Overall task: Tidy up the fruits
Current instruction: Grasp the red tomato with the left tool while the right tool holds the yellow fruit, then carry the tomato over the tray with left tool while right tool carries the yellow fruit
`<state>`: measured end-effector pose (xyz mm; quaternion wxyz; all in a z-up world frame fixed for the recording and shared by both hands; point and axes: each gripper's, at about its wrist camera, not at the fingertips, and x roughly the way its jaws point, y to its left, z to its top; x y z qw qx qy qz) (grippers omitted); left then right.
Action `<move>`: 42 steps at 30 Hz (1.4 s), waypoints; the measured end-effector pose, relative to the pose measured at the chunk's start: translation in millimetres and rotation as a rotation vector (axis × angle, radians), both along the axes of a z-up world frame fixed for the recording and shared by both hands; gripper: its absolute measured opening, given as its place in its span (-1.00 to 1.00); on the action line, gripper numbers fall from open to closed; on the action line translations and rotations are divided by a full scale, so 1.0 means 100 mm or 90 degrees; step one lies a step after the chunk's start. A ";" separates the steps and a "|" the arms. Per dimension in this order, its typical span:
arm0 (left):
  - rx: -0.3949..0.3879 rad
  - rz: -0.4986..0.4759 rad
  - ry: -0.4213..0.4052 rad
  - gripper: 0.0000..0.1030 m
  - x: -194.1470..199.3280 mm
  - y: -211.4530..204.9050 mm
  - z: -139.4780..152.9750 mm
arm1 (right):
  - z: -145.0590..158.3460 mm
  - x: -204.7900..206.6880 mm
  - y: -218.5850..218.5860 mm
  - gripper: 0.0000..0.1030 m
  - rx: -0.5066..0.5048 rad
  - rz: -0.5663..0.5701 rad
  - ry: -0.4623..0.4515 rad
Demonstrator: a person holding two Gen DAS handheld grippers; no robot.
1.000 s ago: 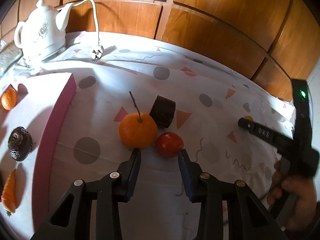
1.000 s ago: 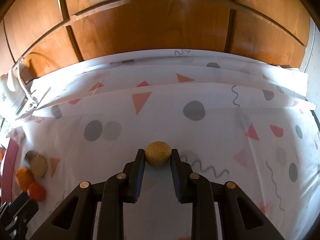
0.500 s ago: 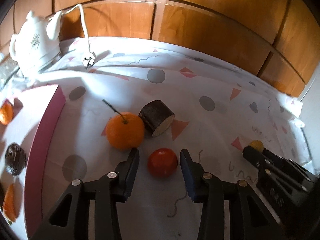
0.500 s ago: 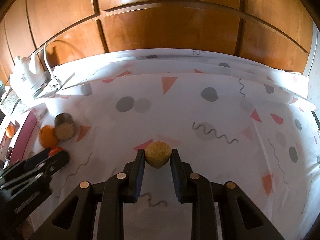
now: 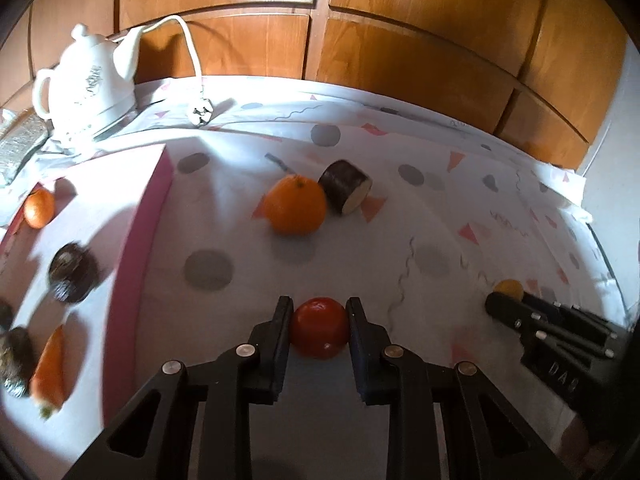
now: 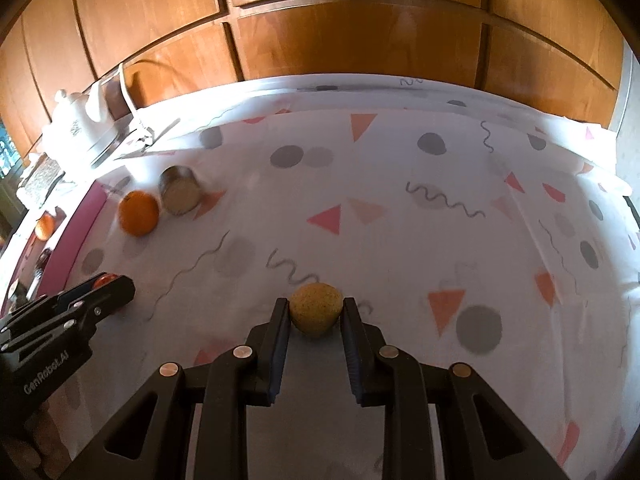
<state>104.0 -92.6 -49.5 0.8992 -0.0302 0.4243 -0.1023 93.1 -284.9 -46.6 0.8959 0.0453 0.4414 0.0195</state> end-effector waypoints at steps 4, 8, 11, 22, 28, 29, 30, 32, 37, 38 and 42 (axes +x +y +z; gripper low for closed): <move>0.021 -0.019 -0.022 -0.47 -0.13 0.00 -0.03 | 0.00 -0.18 0.07 -0.50 -0.014 0.010 -0.011; 0.019 -0.021 -0.021 -0.47 -0.12 0.01 -0.06 | -0.03 -0.28 0.05 -0.50 -0.010 -0.005 -0.025; 0.025 -0.023 -0.025 -0.47 -0.12 0.01 -0.06 | -0.05 -0.30 0.04 -0.50 -0.001 -0.019 -0.033; 0.030 -0.024 -0.037 -0.47 -0.14 0.00 -0.08 | -0.08 -0.32 0.03 -0.50 0.005 -0.025 -0.039; 0.029 -0.023 -0.038 -0.46 -0.14 0.00 -0.08 | -0.09 -0.32 0.03 -0.50 0.009 -0.026 -0.044; 0.029 -0.023 -0.039 -0.46 -0.14 0.00 -0.08 | -0.09 -0.32 0.03 -0.49 0.009 -0.026 -0.044; 0.029 -0.023 -0.040 -0.46 -0.15 -0.01 -0.08 | -0.09 -0.33 0.03 -0.50 0.009 -0.026 -0.045; 0.036 -0.023 -0.042 -0.45 -0.15 -0.02 -0.08 | -0.09 -0.33 0.03 -0.50 0.008 -0.027 -0.045; 0.037 -0.022 -0.044 -0.45 -0.15 -0.03 -0.09 | -0.09 -0.33 0.03 -0.50 0.008 -0.027 -0.046; 0.038 -0.022 -0.045 -0.45 -0.15 -0.03 -0.09 | -0.09 -0.33 0.04 -0.50 0.009 -0.027 -0.046; 0.051 -0.022 -0.049 -0.45 -0.16 -0.05 -0.09 | -0.09 -0.33 0.03 -0.50 0.008 -0.027 -0.046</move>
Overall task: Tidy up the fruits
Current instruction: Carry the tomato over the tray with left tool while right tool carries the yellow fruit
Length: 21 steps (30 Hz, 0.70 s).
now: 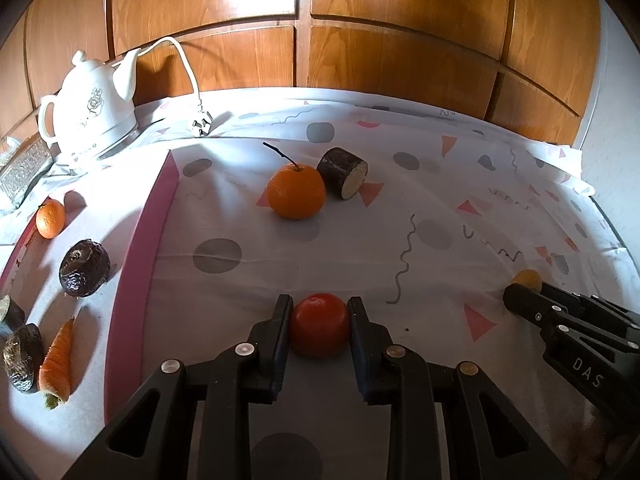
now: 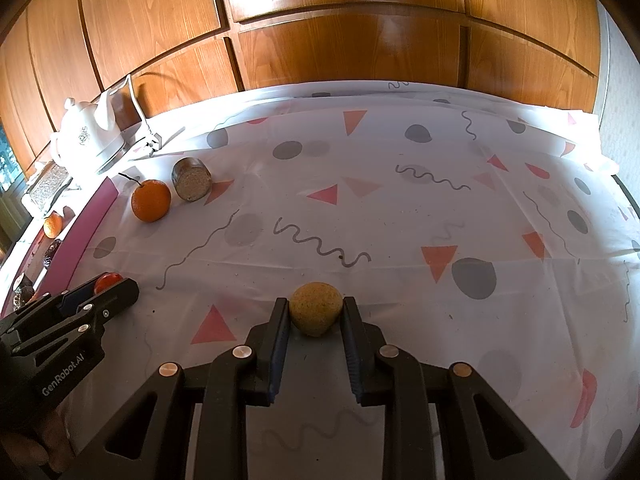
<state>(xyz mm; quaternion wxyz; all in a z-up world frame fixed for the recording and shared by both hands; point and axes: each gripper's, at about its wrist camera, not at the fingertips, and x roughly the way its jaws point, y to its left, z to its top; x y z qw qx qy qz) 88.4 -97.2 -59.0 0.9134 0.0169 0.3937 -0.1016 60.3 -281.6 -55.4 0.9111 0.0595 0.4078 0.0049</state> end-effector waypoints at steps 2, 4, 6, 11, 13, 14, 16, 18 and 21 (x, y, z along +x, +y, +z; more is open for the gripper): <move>-0.001 0.000 -0.001 -0.46 0.00 0.00 0.00 | 0.00 0.00 0.00 -0.50 0.000 0.000 0.000; 0.000 0.000 -0.001 -0.46 0.00 -0.01 0.00 | 0.00 0.00 0.00 -0.50 0.000 0.000 0.000; 0.000 -0.001 -0.002 -0.47 0.00 -0.01 0.00 | 0.00 0.00 0.00 -0.50 -0.001 0.000 0.000; -0.003 -0.001 0.000 -0.47 0.00 0.01 0.00 | 0.00 0.00 0.00 -0.50 0.002 0.000 -0.001; -0.001 -0.001 0.001 -0.47 0.00 0.00 0.00 | 0.00 0.00 0.00 -0.50 0.000 0.000 -0.001; 0.001 -0.001 0.001 -0.47 0.00 0.00 0.01 | 0.00 0.00 -0.01 -0.50 0.001 0.000 -0.001; 0.001 -0.003 0.005 -0.48 -0.01 0.00 0.03 | 0.00 0.00 0.00 -0.50 -0.001 0.000 -0.001; 0.005 -0.005 0.010 -0.48 -0.03 0.00 0.05 | 0.00 0.01 0.02 -0.50 -0.010 0.000 -0.001; 0.009 -0.010 0.015 -0.48 -0.09 -0.01 0.07 | 0.00 0.02 0.08 -0.50 -0.036 -0.001 0.000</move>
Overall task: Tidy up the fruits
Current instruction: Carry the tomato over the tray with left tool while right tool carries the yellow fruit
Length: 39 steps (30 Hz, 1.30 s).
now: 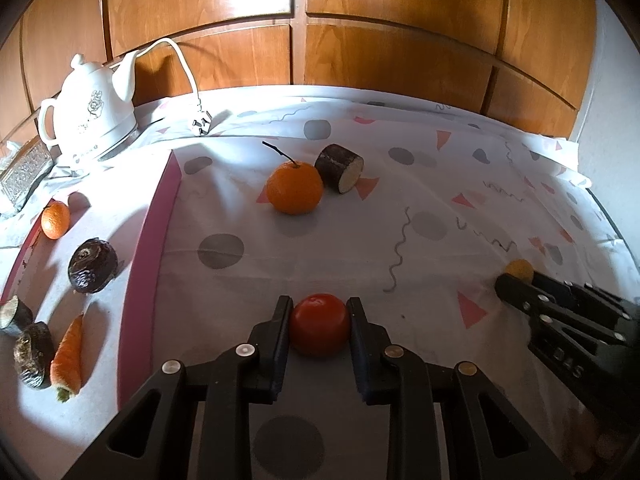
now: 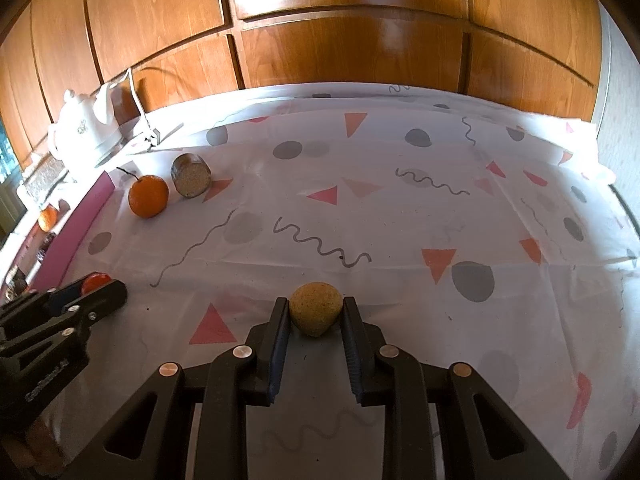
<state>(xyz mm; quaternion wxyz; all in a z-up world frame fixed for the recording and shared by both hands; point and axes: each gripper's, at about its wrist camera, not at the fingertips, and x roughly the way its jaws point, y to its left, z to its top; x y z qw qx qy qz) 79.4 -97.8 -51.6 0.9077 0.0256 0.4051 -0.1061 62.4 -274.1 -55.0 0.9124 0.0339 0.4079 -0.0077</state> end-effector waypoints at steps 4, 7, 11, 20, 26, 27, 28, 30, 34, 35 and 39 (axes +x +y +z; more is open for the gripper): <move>-0.023 -0.007 0.008 -0.48 -0.11 0.02 0.10 | 0.00 0.00 0.06 -0.50 -0.026 -0.002 0.001; -0.028 -0.014 -0.007 -0.48 -0.19 0.04 0.22 | 0.00 0.01 0.08 -0.50 -0.038 -0.002 0.002; -0.039 -0.004 -0.011 -0.48 -0.26 0.15 0.33 | -0.01 0.01 0.11 -0.50 -0.053 -0.003 0.004; -0.047 0.026 -0.021 -0.48 -0.34 0.45 0.50 | 0.02 0.02 0.19 -0.51 -0.087 -0.004 0.021; -0.043 0.051 -0.038 -0.48 -0.34 0.67 0.61 | 0.12 0.03 0.35 -0.51 -0.056 0.018 0.022; -0.044 0.057 -0.041 -0.48 -0.34 0.71 0.63 | 0.15 0.02 0.39 -0.51 -0.051 0.027 0.019; -0.044 0.061 -0.042 -0.48 -0.34 0.74 0.64 | 0.18 0.01 0.46 -0.51 -0.043 0.039 0.014; -0.042 0.071 -0.044 -0.48 -0.34 0.82 0.65 | 0.23 0.00 0.57 -0.51 -0.033 0.060 0.007; -0.041 0.092 -0.046 -0.48 -0.34 0.97 0.67 | 0.30 -0.03 0.79 -0.51 -0.005 0.101 0.004; -0.039 0.098 -0.047 -0.48 -0.33 1.01 0.67 | 0.31 -0.03 0.83 -0.51 0.005 0.111 0.005; -0.035 0.119 -0.046 -0.48 -0.33 1.18 0.65 | 0.36 -0.06 1.01 -0.51 0.045 0.150 0.010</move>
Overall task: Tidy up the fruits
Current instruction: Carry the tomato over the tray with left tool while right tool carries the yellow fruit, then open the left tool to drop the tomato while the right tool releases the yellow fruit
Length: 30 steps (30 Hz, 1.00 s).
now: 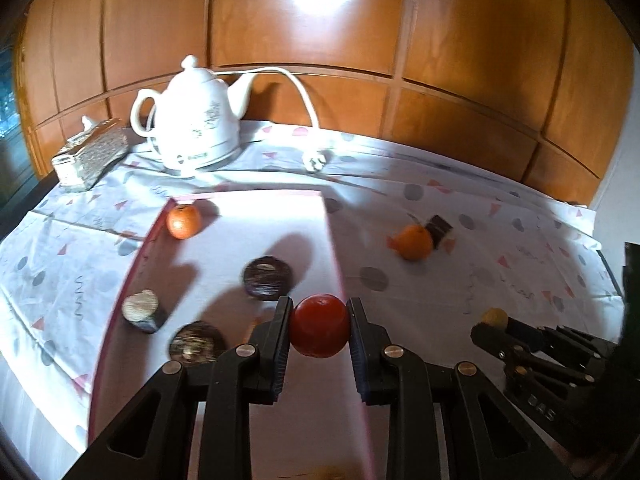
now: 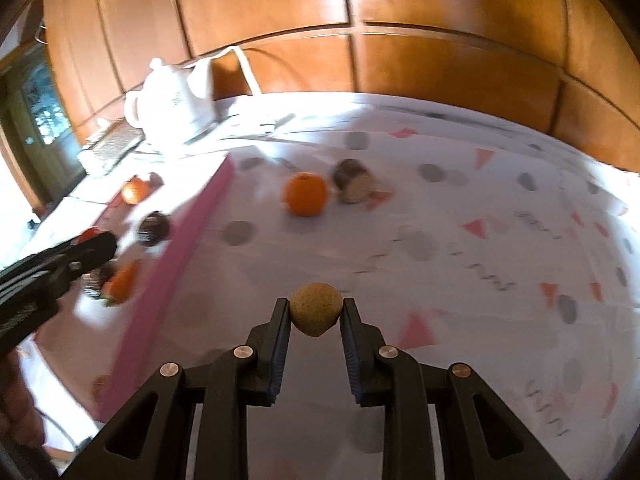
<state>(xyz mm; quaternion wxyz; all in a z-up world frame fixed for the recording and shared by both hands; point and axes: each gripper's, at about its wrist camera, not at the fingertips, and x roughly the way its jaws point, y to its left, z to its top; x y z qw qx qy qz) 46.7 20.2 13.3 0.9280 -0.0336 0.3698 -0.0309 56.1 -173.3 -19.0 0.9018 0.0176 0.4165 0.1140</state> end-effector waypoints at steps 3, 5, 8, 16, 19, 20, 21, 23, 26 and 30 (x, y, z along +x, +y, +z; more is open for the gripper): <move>0.003 0.018 0.001 -0.48 0.00 0.14 -0.01 | 0.04 -0.03 0.19 -0.51 0.012 0.036 0.000; 0.007 0.030 -0.001 -0.48 0.00 0.23 -0.01 | 0.07 -0.04 0.33 -0.51 0.021 0.064 -0.001; 0.006 0.050 0.001 -0.48 0.03 0.38 -0.01 | 0.12 -0.06 0.51 -0.51 0.033 0.099 -0.005; -0.009 0.119 -0.001 -0.48 0.14 0.84 0.03 | 0.25 -0.08 0.95 -0.51 0.043 0.179 -0.019; -0.017 0.138 -0.003 -0.48 0.20 0.98 0.06 | 0.24 -0.06 1.08 -0.51 0.041 0.197 -0.014; -0.018 0.141 -0.004 -0.48 0.22 1.00 0.06 | 0.23 -0.04 1.12 -0.51 0.039 0.203 -0.013; -0.022 0.141 -0.001 -0.48 0.25 1.03 0.06 | 0.22 -0.05 1.17 -0.51 0.037 0.208 -0.013; -0.022 0.143 0.001 -0.48 0.30 1.04 0.06 | 0.20 -0.05 1.23 -0.51 0.029 0.215 -0.012; -0.013 0.141 0.007 -0.47 0.35 1.02 0.03 | 0.17 -0.03 1.28 -0.51 0.026 0.220 -0.005; -0.026 0.152 0.018 -0.46 0.38 1.03 -0.02 | 0.12 0.04 1.31 -0.49 0.030 0.210 0.010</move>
